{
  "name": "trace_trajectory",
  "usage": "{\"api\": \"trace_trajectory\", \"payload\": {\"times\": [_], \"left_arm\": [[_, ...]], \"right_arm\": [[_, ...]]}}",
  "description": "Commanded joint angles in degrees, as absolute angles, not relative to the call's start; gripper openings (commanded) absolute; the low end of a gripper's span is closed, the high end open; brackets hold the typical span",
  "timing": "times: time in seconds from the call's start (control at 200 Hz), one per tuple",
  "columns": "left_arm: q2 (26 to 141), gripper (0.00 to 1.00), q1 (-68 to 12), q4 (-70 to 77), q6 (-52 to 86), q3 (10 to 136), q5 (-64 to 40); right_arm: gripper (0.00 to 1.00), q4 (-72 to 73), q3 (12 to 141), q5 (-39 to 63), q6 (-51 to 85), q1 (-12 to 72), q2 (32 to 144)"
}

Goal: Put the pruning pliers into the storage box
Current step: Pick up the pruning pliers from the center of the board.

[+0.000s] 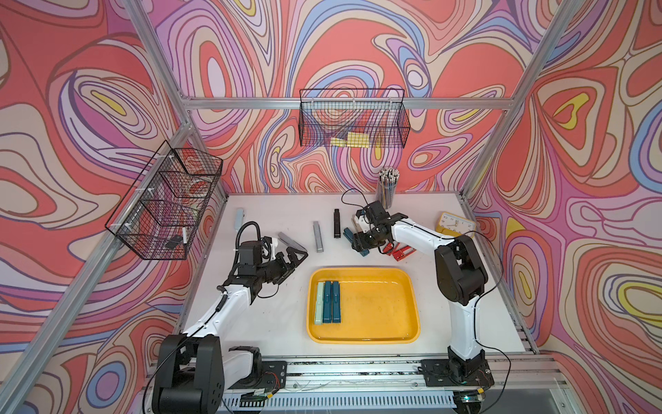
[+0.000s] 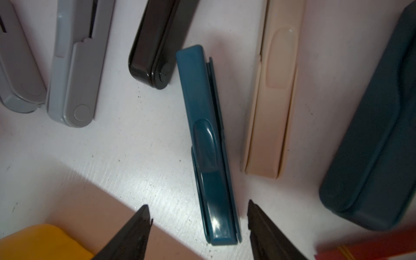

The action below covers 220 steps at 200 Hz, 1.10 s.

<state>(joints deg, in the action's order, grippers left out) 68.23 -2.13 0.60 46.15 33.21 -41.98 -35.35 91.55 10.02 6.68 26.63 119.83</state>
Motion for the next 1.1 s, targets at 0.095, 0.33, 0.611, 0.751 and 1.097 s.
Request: {"api": "trace_trajectory", "payload": {"times": [0.095,0.33,0.611,0.751,1.097], "left_arm": [[68.71,0.99,-1.76,0.54,46.32,33.73,-41.67],[69.46,0.99,-1.76,1.05,46.31,33.38,-41.88],[68.47,0.99,-1.76,0.75,46.14,32.51,-41.75],[68.48,0.99,-1.77,0.91,46.05,32.43,-41.83],[68.07,0.99,-1.76,1.27,46.21,31.75,-41.94]], "right_arm": [[0.71,-35.81,93.61,9.33,6.00,26.33,121.97],[0.67,-36.74,94.42,8.67,5.78,26.28,123.60],[0.64,-38.10,96.05,7.65,5.50,26.28,126.08],[0.61,-38.39,96.27,7.48,5.35,26.30,126.81],[0.36,-39.44,97.50,7.95,6.02,26.29,127.99]]}}
